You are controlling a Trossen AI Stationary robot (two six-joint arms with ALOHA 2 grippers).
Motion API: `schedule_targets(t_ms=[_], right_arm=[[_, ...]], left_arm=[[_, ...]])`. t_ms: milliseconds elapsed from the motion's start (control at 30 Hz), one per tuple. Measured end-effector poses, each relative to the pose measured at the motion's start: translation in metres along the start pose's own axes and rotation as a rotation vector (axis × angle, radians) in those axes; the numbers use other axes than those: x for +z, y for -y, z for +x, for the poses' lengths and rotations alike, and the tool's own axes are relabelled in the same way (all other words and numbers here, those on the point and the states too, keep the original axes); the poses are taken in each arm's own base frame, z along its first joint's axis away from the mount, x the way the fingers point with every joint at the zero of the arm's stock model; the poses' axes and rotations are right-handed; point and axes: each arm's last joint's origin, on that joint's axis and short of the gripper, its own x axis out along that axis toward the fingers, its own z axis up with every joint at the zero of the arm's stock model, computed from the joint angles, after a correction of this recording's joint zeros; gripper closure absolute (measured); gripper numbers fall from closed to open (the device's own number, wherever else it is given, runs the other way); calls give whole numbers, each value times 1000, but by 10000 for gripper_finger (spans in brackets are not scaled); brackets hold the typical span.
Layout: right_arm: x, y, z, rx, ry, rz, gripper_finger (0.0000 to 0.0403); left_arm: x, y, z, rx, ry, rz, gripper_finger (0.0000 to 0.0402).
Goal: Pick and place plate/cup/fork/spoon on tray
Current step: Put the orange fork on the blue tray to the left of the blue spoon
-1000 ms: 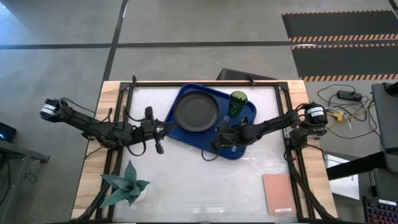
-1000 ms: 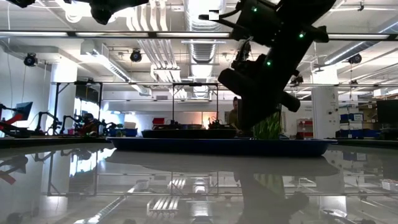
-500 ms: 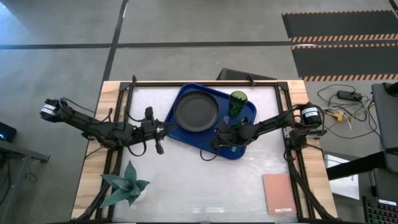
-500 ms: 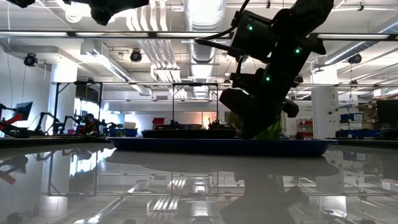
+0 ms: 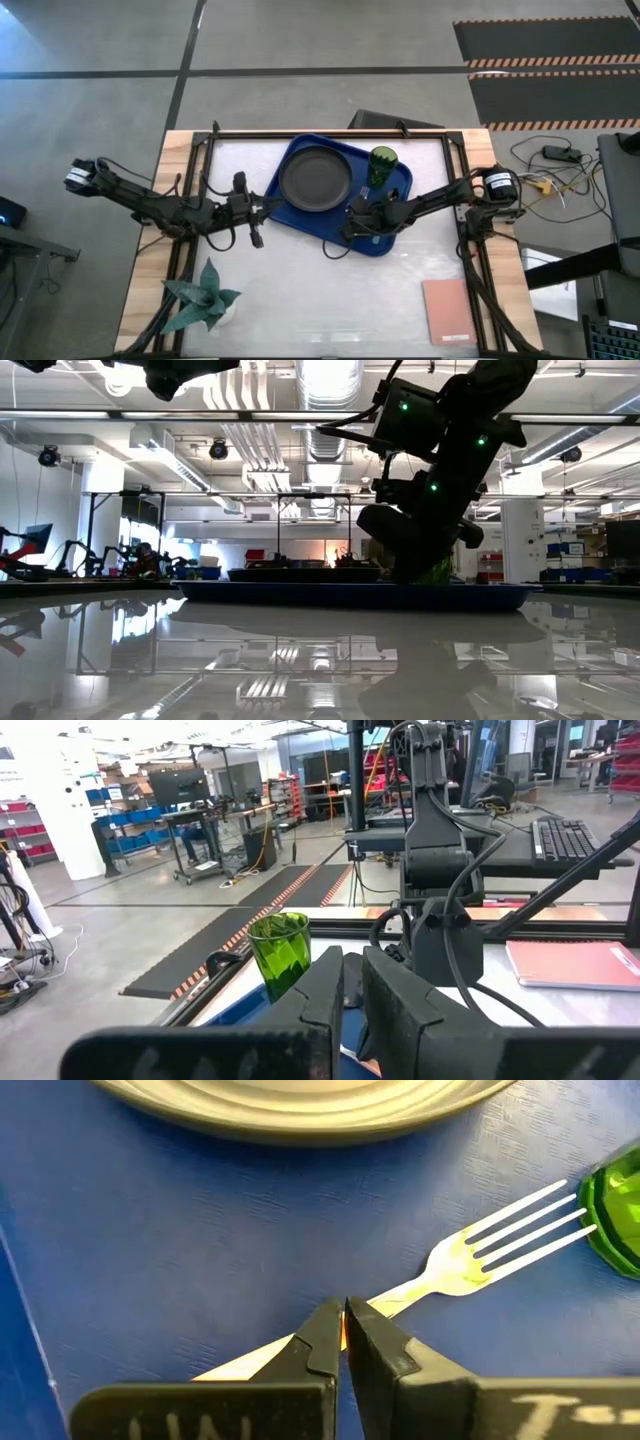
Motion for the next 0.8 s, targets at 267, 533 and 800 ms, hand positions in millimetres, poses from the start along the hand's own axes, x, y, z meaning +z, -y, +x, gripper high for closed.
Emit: schedule_targets(t_ms=[267,533,800], right_arm=[[-7,5,-2,-45,-63,-76,394],[-4,7,-15,-15,-75,-111,394],[-6,8,-13,-29,-71,-107,394]], left_arm=[[0,0,0,0,-1,0,378],[0,0,0,0,-2,2,378],[-1,0,0,0,-4,3,378]])
